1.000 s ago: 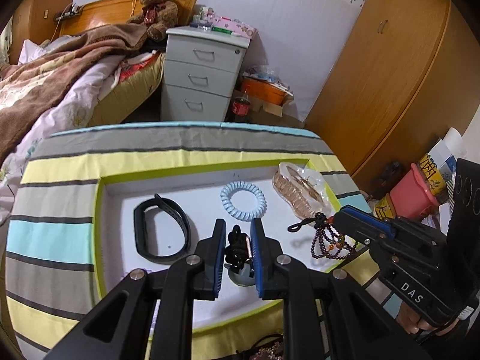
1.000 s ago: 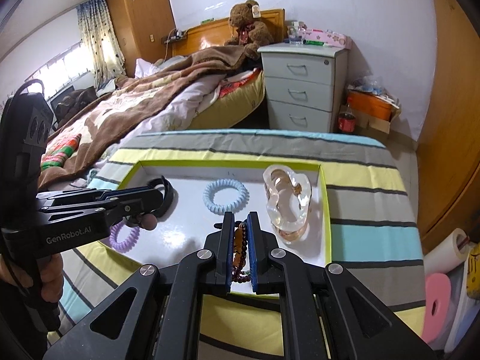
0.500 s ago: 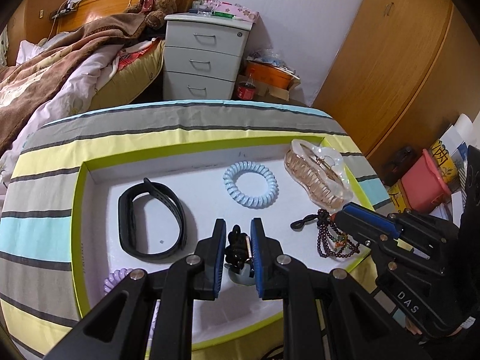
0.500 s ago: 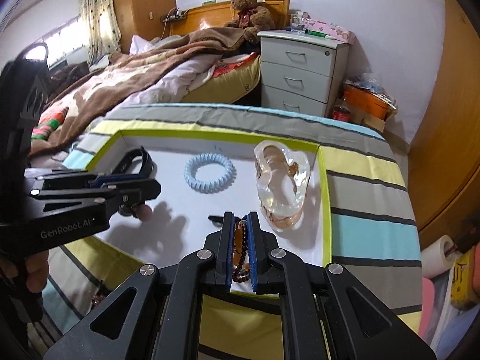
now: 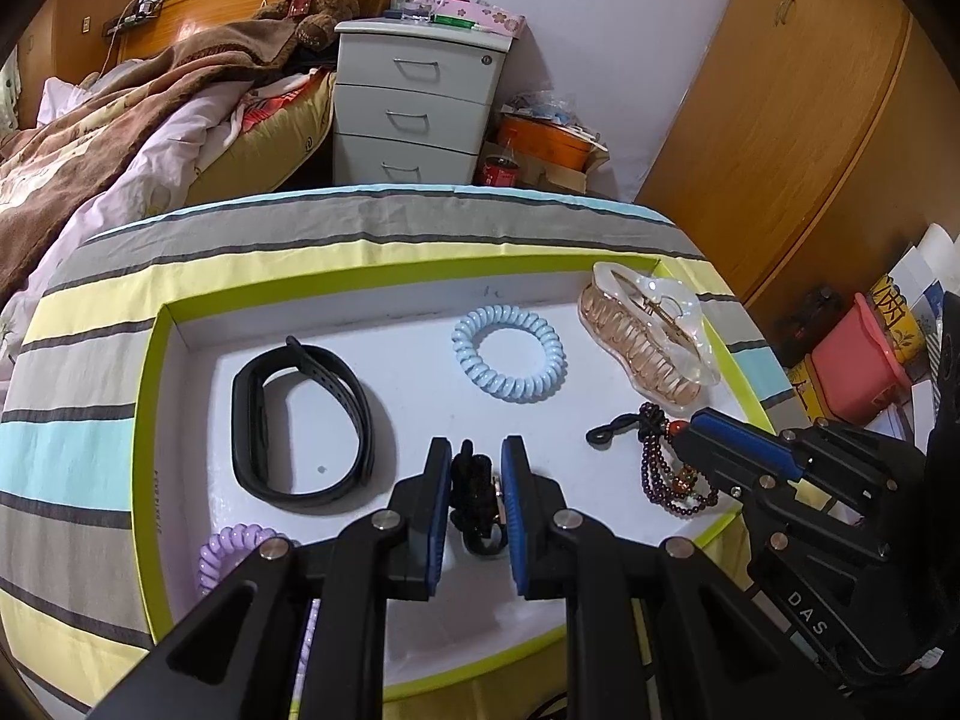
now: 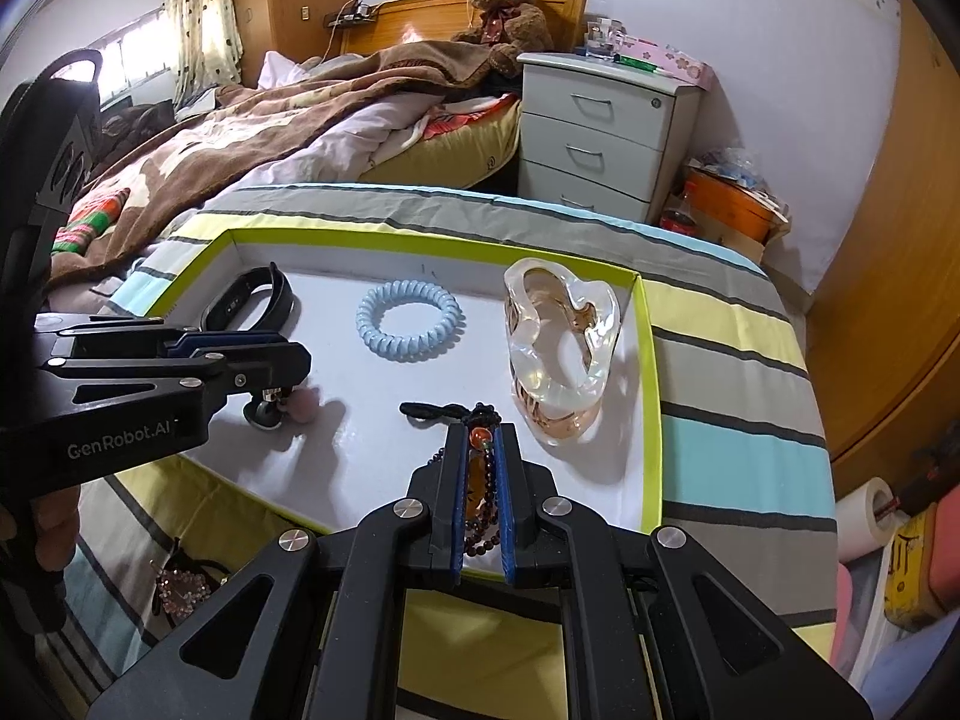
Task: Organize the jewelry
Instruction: 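Lower both items into the box and open the left then right gripper, then withdraw both open grippers from the box toward the remaining jewelry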
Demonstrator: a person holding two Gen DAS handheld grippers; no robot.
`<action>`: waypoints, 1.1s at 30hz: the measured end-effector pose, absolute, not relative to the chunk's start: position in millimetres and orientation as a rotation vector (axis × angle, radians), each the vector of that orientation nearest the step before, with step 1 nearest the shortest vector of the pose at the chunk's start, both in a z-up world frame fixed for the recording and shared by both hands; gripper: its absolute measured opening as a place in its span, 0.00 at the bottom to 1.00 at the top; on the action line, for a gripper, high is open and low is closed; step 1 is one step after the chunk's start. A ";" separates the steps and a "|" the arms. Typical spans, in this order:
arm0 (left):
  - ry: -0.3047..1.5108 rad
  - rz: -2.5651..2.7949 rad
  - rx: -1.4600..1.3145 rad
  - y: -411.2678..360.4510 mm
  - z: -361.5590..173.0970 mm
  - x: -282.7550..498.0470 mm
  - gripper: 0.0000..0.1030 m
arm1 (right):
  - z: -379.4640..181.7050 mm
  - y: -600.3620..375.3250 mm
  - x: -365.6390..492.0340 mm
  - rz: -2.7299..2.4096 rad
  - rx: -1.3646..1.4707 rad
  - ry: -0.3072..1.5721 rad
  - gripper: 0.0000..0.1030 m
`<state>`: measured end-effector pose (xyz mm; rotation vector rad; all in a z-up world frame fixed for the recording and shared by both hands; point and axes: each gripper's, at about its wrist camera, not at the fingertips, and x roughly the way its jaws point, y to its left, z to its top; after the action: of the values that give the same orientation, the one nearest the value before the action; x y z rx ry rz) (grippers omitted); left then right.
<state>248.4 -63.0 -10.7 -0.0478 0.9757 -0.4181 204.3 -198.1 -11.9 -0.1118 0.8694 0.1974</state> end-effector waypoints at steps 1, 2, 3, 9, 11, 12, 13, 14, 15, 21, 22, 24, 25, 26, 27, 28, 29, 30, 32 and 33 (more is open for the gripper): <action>0.976 -0.416 -0.047 -62.9 -11.0 248.5 0.17 | -11.9 -198.2 204.4 0.196 -0.113 0.869 0.08; 0.978 -0.410 -0.046 -62.6 -11.0 248.5 0.17 | -12.2 -198.4 204.4 0.195 -0.114 0.868 0.08; 0.974 -0.405 -0.042 -63.0 -10.3 248.2 0.17 | -12.6 -198.3 204.6 0.193 -0.114 0.869 0.08; 0.972 -0.396 -0.034 -64.8 -9.4 246.8 0.29 | -13.7 -198.5 203.9 0.198 -0.114 0.873 0.08; 0.971 -0.399 -0.035 -64.9 -8.9 245.9 0.30 | -13.9 -198.3 204.9 0.196 -0.112 0.875 0.08; 0.972 -0.399 -0.034 -65.4 -8.7 245.5 0.30 | -13.8 -198.8 204.8 0.195 -0.107 0.875 0.08; 0.970 -0.397 -0.033 -65.5 -8.2 245.1 0.31 | -13.4 -198.9 204.4 0.197 -0.104 0.874 0.08; 0.969 -0.394 -0.029 -65.9 -7.7 244.8 0.33 | -12.7 -198.9 203.7 0.199 -0.102 0.871 0.09; 0.968 -0.391 -0.025 -66.3 -7.1 244.3 0.36 | -12.1 -199.1 202.7 0.200 -0.101 0.869 0.09; 0.957 -0.385 -0.019 -66.9 -2.9 242.1 0.41 | -10.1 -200.6 200.3 0.191 -0.097 0.865 0.12; 0.954 -0.384 -0.018 -66.8 -2.3 240.9 0.43 | -9.9 -201.0 199.8 0.188 -0.094 0.866 0.12; 0.955 -0.383 -0.020 -65.9 -1.5 239.9 0.46 | -9.6 -201.6 199.1 0.187 -0.090 0.865 0.12; 0.953 -0.381 -0.021 -65.6 -0.8 239.4 0.46 | -9.4 -202.0 198.6 0.184 -0.089 0.865 0.12; 0.952 -0.379 -0.021 -65.5 -0.3 239.0 0.47 | -9.1 -202.4 197.6 0.185 -0.086 0.864 0.13; 0.951 -0.377 -0.020 -65.5 0.0 238.3 0.48 | -8.7 -202.7 197.0 0.186 -0.083 0.863 0.13; 0.949 -0.375 -0.019 -65.4 0.8 237.6 0.49 | -8.3 -203.0 196.2 0.184 -0.082 0.862 0.15; 0.949 -0.374 -0.018 -65.1 1.4 236.9 0.49 | -8.0 -203.3 195.3 0.182 -0.081 0.861 0.17; 0.949 -0.373 -0.016 -65.2 1.8 236.0 0.50 | -7.7 -203.7 194.7 0.183 -0.078 0.860 0.21; 0.943 -0.372 -0.015 -65.8 4.1 233.1 0.52 | -6.4 -203.9 192.9 0.183 -0.073 0.854 0.27; 0.941 -0.370 -0.014 -65.9 5.1 232.0 0.54 | -5.7 -204.1 192.0 0.182 -0.071 0.852 0.30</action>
<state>232.0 -65.9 5.1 -0.0139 0.9409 -0.3705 192.0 -204.1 -5.7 -0.0707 0.8520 0.1823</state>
